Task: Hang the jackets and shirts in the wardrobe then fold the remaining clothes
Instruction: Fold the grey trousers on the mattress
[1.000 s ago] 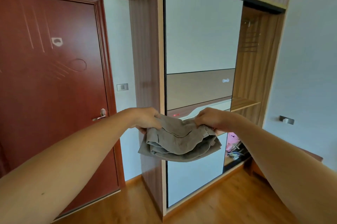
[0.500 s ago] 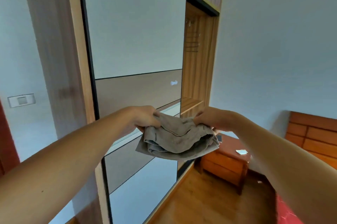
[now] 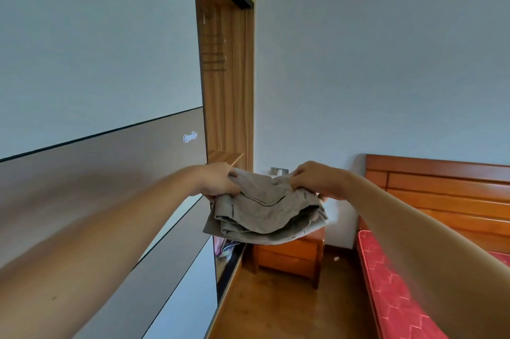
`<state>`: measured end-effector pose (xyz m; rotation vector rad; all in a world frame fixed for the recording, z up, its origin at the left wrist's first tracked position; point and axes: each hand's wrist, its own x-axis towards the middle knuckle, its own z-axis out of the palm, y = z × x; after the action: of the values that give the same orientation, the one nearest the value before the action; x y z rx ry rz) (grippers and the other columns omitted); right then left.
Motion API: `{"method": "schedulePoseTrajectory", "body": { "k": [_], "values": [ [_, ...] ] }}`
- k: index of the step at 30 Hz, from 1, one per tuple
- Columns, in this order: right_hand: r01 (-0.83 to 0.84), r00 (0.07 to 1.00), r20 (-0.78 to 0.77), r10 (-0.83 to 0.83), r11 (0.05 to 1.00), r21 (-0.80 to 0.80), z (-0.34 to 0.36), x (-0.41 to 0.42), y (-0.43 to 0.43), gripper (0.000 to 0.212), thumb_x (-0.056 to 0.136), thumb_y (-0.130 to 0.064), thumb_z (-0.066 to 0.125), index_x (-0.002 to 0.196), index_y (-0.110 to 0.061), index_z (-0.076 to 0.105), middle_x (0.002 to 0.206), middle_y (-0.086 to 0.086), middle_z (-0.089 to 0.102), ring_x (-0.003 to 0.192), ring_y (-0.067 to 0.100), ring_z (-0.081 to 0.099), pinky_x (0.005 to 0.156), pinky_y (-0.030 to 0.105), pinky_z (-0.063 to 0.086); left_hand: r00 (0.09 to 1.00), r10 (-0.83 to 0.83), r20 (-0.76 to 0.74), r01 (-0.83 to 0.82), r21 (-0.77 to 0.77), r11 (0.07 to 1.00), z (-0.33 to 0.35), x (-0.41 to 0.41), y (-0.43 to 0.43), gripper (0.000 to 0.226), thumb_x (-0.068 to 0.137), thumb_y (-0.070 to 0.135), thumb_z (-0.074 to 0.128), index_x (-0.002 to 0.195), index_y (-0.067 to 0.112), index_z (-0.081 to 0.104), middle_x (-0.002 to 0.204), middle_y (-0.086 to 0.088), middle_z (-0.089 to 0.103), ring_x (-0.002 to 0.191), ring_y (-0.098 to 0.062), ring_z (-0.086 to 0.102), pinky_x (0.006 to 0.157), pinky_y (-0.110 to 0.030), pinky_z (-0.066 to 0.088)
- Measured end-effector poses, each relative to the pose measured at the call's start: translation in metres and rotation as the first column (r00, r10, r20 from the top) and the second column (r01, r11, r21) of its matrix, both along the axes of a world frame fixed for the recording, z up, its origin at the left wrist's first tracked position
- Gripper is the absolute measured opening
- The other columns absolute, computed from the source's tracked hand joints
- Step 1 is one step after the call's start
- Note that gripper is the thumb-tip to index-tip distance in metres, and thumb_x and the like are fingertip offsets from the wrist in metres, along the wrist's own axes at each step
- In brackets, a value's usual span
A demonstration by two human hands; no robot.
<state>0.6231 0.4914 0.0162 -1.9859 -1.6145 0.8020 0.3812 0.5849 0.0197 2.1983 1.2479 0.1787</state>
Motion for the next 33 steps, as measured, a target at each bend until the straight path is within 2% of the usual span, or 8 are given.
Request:
{"method": "schedulePoseTrajectory", "body": {
  "k": [5, 10, 13, 16, 22, 27, 30, 33],
  "values": [
    [0.007, 1.000, -0.018, -0.007, 1.000, -0.013, -0.013, 0.055, 0.073, 0.008, 0.080, -0.014, 0.057, 0.085, -0.010, 0.053, 0.065, 0.003, 0.045, 0.051, 0.016, 0.041, 0.043, 0.021, 0.035, 1.000, -0.002, -0.027, 0.003, 0.036, 0.999, -0.015, 0.055, 0.075, 0.069, 0.083, 0.033, 0.070, 0.147, 0.023, 0.046, 0.120, -0.005, 0.059, 0.098, -0.026, 0.068, 0.083, -0.046, 0.062],
    [-0.036, 0.999, -0.034, 0.036, 0.999, -0.020, -0.030, 0.126, 0.159, 0.019, 0.068, -0.027, 0.062, 0.076, -0.012, 0.053, 0.061, 0.001, 0.047, 0.051, 0.015, 0.045, 0.042, 0.021, 0.039, 1.000, 0.020, -0.021, -0.019, 0.051, 0.999, -0.036, 0.126, 0.153, 0.062, 0.090, 0.029, 0.067, 0.148, 0.022, 0.044, 0.120, 0.000, 0.056, 0.099, -0.017, 0.064, 0.084, -0.033, 0.059],
    [-0.055, 0.998, -0.008, 0.055, 0.998, -0.012, -0.038, 0.175, 0.217, 0.008, 0.079, -0.017, 0.060, 0.078, -0.011, 0.055, 0.064, 0.001, 0.049, 0.053, 0.015, 0.046, 0.042, 0.020, 0.039, 0.998, 0.063, -0.017, -0.062, 0.039, 0.997, -0.044, 0.170, 0.200, 0.068, 0.089, 0.030, 0.068, 0.151, 0.024, 0.041, 0.126, -0.002, 0.054, 0.102, -0.018, 0.063, 0.088, -0.037, 0.059],
    [-0.089, 0.996, 0.030, 0.089, 0.996, -0.005, -0.040, 0.216, 0.271, 0.007, 0.079, -0.014, 0.058, 0.075, -0.014, 0.051, 0.064, 0.000, 0.047, 0.056, 0.015, 0.043, 0.045, 0.022, 0.037, 0.996, 0.092, -0.019, -0.091, 0.038, 0.995, -0.048, 0.209, 0.244, 0.063, 0.090, 0.028, 0.068, 0.148, 0.024, 0.043, 0.120, -0.001, 0.055, 0.102, -0.021, 0.065, 0.088, -0.044, 0.060],
    [-0.122, 0.992, 0.024, 0.122, 0.992, -0.021, -0.053, 0.260, 0.377, 0.005, 0.085, -0.011, 0.057, 0.082, -0.015, 0.059, 0.083, 0.007, 0.055, 0.068, 0.017, 0.050, 0.051, 0.022, 0.043, 0.987, 0.155, -0.051, -0.152, 0.060, 0.987, -0.062, 0.253, 0.343, 0.069, 0.089, 0.030, 0.068, 0.151, 0.022, 0.039, 0.133, -0.004, 0.051, 0.108, -0.023, 0.063, 0.090, -0.039, 0.059],
    [-0.152, 0.988, 0.038, 0.153, 0.988, -0.020, -0.076, 0.283, 0.486, 0.033, 0.083, -0.020, 0.061, 0.112, -0.005, 0.068, 0.113, 0.019, 0.070, 0.085, 0.020, 0.062, 0.081, 0.035, 0.058, 0.980, 0.187, -0.062, -0.184, 0.053, 0.981, -0.084, 0.270, 0.440, 0.075, 0.089, 0.033, 0.067, 0.155, 0.022, 0.034, 0.147, -0.006, 0.044, 0.110, -0.020, 0.059, 0.088, -0.032, 0.055],
    [-0.168, 0.984, 0.047, 0.170, 0.985, -0.050, -0.086, 0.286, 0.556, 0.038, 0.081, -0.022, 0.060, 0.114, -0.005, 0.068, 0.110, 0.019, 0.071, 0.084, 0.021, 0.064, 0.086, 0.043, 0.059, 0.977, 0.208, -0.054, -0.205, 0.055, 0.977, -0.099, 0.275, 0.504, 0.072, 0.089, 0.031, 0.066, 0.154, 0.021, 0.036, 0.137, -0.007, 0.051, 0.098, -0.018, 0.062, 0.075, -0.031, 0.056],
    [-0.174, 0.982, 0.063, 0.178, 0.982, -0.071, -0.089, 0.286, 0.628, 0.038, 0.080, -0.022, 0.061, 0.116, -0.008, 0.067, 0.111, 0.019, 0.071, 0.086, 0.023, 0.065, 0.083, 0.041, 0.060, 0.970, 0.242, -0.002, -0.242, 0.014, 0.970, -0.109, 0.278, 0.572, 0.068, 0.089, 0.027, 0.067, 0.150, 0.017, 0.039, 0.125, -0.008, 0.056, 0.101, -0.023, 0.066, 0.077, -0.036, 0.061]
  ]
}}
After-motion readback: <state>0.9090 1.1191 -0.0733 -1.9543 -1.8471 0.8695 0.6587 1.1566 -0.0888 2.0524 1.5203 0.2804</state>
